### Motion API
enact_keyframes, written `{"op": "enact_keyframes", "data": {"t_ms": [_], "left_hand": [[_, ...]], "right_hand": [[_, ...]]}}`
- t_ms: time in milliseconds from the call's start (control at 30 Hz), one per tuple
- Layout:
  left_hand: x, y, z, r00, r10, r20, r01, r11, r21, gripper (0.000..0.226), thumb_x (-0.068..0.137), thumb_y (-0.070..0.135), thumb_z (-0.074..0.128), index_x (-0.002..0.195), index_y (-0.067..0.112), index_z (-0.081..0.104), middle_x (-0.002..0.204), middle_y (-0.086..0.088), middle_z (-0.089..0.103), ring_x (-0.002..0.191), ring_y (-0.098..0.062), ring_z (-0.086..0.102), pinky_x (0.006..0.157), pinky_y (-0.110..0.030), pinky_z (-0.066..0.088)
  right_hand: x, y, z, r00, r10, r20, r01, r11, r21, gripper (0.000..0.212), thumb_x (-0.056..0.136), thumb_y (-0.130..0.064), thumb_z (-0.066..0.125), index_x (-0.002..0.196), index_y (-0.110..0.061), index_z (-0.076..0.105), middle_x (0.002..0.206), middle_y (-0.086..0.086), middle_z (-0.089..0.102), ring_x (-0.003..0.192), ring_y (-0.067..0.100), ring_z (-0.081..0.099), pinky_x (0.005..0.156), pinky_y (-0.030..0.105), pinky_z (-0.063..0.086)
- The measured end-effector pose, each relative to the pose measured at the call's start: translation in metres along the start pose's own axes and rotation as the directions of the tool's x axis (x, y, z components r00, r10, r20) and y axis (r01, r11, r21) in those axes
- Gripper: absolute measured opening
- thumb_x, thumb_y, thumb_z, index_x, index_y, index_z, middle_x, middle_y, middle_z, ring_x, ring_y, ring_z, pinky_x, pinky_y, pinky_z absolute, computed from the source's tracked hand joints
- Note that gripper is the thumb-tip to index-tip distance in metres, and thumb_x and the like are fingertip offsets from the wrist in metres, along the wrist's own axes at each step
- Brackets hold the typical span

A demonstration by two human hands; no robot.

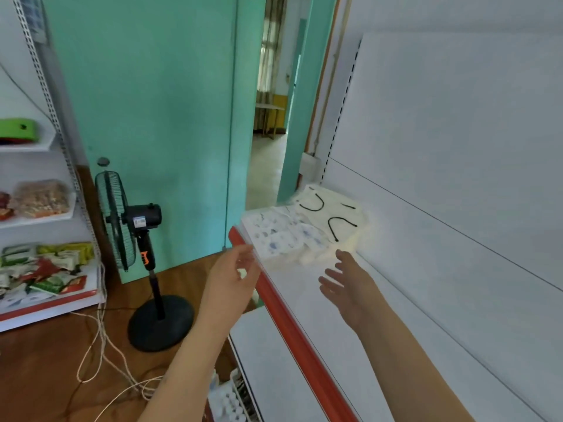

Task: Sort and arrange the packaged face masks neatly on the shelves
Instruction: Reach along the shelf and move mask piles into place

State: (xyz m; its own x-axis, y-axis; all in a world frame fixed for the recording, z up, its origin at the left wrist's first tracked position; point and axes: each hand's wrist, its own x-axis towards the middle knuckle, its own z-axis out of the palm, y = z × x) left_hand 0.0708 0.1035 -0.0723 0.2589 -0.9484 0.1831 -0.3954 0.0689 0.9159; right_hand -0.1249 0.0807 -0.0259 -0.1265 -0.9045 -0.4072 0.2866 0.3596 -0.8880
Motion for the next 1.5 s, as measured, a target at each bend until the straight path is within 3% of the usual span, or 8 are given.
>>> {"op": "enact_keyframes", "data": {"t_ms": [300, 400, 667, 800, 967, 1100, 1300, 1500], "left_hand": [[0.147, -0.026, -0.008, 0.999, -0.006, 0.035, -0.002, 0.974, 0.228, 0.053, 0.1, 0.045, 0.053, 0.146, 0.018, 0.048, 0.148, -0.004, 0.05, 0.132, -0.018, 0.052, 0.105, -0.03, 0.037], [0.2, -0.025, -0.002, 0.974, -0.026, 0.226, -0.049, 0.946, 0.321, 0.07, 0.098, 0.06, 0.049, 0.154, 0.019, 0.038, 0.158, -0.005, 0.041, 0.142, -0.022, 0.043, 0.11, -0.032, 0.034], [0.295, -0.042, 0.029, 0.534, -0.282, 0.797, -0.186, 0.88, 0.437, 0.108, 0.067, 0.1, 0.032, 0.147, 0.03, 0.049, 0.149, 0.005, 0.054, 0.131, -0.022, 0.056, 0.114, -0.041, 0.04], [0.308, -0.056, 0.029, 0.432, -0.229, 0.872, -0.097, 0.95, 0.298, 0.083, 0.073, 0.089, 0.048, 0.14, 0.041, 0.043, 0.142, 0.019, 0.052, 0.125, -0.012, 0.055, 0.109, -0.03, 0.041], [0.318, -0.062, 0.018, 0.371, -0.169, 0.913, 0.03, 0.985, 0.17, 0.073, 0.071, 0.079, 0.067, 0.132, 0.042, 0.052, 0.119, 0.021, 0.066, 0.109, -0.004, 0.065, 0.104, -0.029, 0.048], [0.316, -0.057, 0.016, 0.436, -0.175, 0.883, 0.039, 0.984, 0.176, 0.054, 0.084, 0.068, 0.063, 0.129, 0.04, 0.049, 0.1, 0.027, 0.058, 0.086, 0.007, 0.056, 0.069, -0.017, 0.042], [0.314, -0.048, -0.004, 0.481, -0.094, 0.872, 0.013, 0.995, 0.1, 0.044, 0.089, 0.062, 0.059, 0.125, 0.043, 0.044, 0.092, 0.031, 0.053, 0.074, 0.011, 0.052, 0.056, -0.012, 0.041], [0.314, -0.012, -0.025, 0.305, 0.141, 0.942, 0.049, 0.985, -0.163, 0.061, 0.08, 0.049, 0.073, 0.135, 0.049, 0.046, 0.119, 0.024, 0.071, 0.105, 0.003, 0.069, 0.1, -0.027, 0.049]], "right_hand": [[0.049, 0.004, 0.054, 0.976, 0.212, 0.057, -0.217, 0.97, 0.109, 0.074, 0.092, -0.031, 0.067, 0.149, -0.002, 0.03, 0.139, 0.023, 0.046, 0.126, 0.034, 0.052, 0.112, 0.046, 0.04], [0.059, 0.009, 0.067, 0.977, 0.211, 0.021, -0.212, 0.974, 0.08, 0.049, 0.093, -0.027, 0.067, 0.132, -0.006, 0.047, 0.13, 0.018, 0.052, 0.124, 0.033, 0.053, 0.113, 0.048, 0.038], [0.073, 0.018, 0.105, 0.972, 0.185, -0.148, -0.124, 0.929, 0.349, 0.032, 0.09, -0.02, 0.066, 0.115, -0.001, 0.065, 0.091, 0.013, 0.072, 0.076, 0.03, 0.071, 0.07, 0.039, 0.059], [0.092, 0.023, 0.13, 0.971, 0.138, -0.196, -0.056, 0.925, 0.375, 0.018, 0.092, -0.012, 0.066, 0.106, -0.001, 0.067, 0.068, 0.004, 0.073, 0.05, 0.013, 0.068, 0.045, 0.023, 0.052], [0.112, 0.035, 0.154, 0.983, 0.081, -0.166, -0.008, 0.915, 0.404, 0.041, 0.089, -0.008, 0.068, 0.13, -0.004, 0.06, 0.116, 0.018, 0.072, 0.107, 0.037, 0.07, 0.099, 0.049, 0.052], [0.122, 0.039, 0.166, 0.949, 0.039, -0.313, 0.041, 0.969, 0.245, 0.048, 0.086, -0.021, 0.075, 0.13, -0.012, 0.059, 0.108, 0.013, 0.075, 0.092, 0.033, 0.074, 0.075, 0.04, 0.061], [0.114, 0.032, 0.177, 0.934, -0.044, -0.355, 0.078, 0.994, 0.083, 0.05, 0.082, -0.03, 0.08, 0.127, -0.021, 0.06, 0.106, 0.006, 0.076, 0.093, 0.03, 0.075, 0.089, 0.047, 0.058], [0.068, 0.003, 0.156, 0.889, -0.373, -0.267, 0.344, 0.927, -0.15, 0.027, 0.093, -0.019, 0.064, 0.119, -0.021, 0.068, 0.112, 0.003, 0.075, 0.104, 0.023, 0.072, 0.094, 0.041, 0.055]]}}
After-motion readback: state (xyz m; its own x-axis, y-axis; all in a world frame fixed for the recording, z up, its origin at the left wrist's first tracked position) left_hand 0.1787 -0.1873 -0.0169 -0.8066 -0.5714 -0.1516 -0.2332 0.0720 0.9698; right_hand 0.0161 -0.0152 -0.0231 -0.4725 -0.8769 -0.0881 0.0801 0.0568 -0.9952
